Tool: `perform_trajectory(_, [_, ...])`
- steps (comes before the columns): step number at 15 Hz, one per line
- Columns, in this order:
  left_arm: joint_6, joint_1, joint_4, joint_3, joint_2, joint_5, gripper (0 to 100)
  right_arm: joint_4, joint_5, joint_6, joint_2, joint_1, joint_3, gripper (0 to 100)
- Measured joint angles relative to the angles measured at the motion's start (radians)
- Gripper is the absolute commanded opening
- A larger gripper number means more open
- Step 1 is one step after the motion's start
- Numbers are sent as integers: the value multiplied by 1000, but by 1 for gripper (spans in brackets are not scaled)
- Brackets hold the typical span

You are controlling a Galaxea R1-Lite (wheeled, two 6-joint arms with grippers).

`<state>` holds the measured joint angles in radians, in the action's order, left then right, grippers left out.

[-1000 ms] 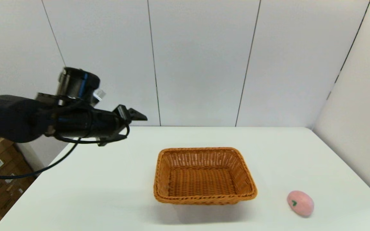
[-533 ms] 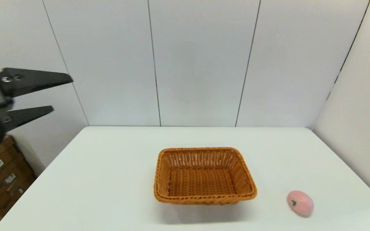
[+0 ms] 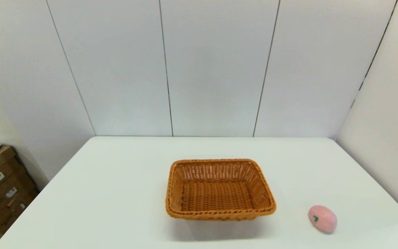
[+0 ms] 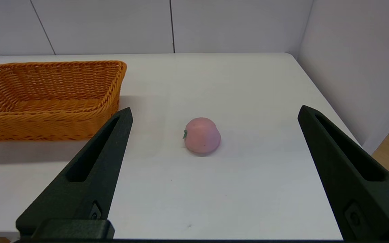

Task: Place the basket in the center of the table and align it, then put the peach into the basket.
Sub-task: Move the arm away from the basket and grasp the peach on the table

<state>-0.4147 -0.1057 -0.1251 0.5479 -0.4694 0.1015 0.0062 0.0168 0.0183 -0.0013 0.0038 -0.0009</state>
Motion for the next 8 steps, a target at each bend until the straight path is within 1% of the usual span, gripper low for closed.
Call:
perform_trajectory(3, [112,61,-21,-130,163,-1,100,0,0,0,0,0,0,100])
perform_trajectory(8, [339,87,-21,-340,403,-16,100,0,0,0,0,0,0,100])
